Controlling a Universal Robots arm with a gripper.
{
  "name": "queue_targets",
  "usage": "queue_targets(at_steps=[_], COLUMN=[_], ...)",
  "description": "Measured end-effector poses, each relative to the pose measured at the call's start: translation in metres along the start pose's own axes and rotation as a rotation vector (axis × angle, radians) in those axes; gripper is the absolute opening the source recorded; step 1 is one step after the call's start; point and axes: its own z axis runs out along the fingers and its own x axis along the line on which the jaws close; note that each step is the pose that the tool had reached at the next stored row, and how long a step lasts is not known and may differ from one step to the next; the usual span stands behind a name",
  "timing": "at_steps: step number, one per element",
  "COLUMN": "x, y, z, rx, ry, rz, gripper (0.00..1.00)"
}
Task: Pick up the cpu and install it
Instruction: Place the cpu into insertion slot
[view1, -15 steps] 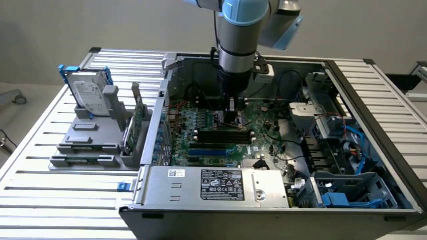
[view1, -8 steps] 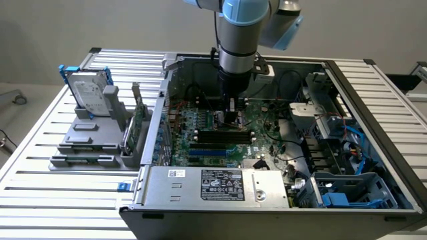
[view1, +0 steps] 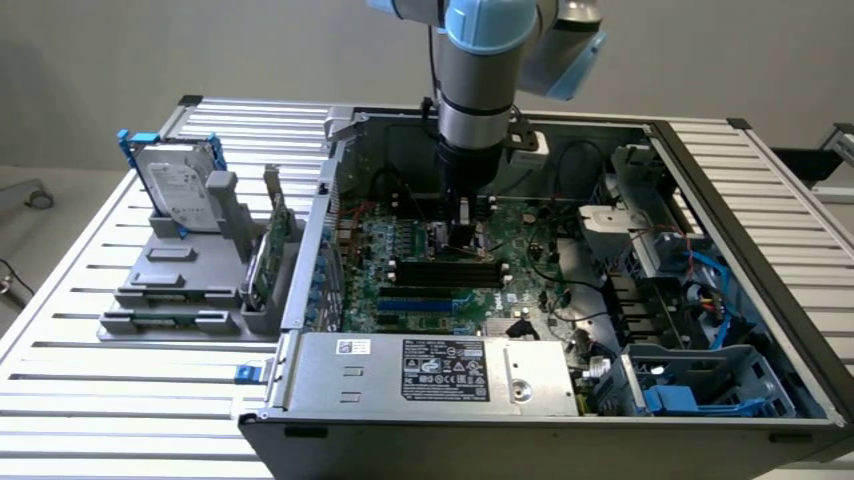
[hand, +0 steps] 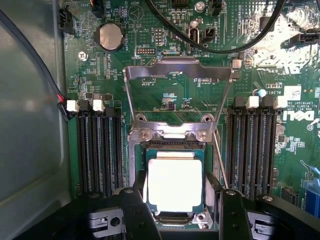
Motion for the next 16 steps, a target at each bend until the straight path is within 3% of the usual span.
queue_targets(at_steps=[16], x=[0.0003], y=[0.0012], z=[0.0039], rx=[-0.0001], ry=[-0.001], rz=[0.001], gripper=[0.54])
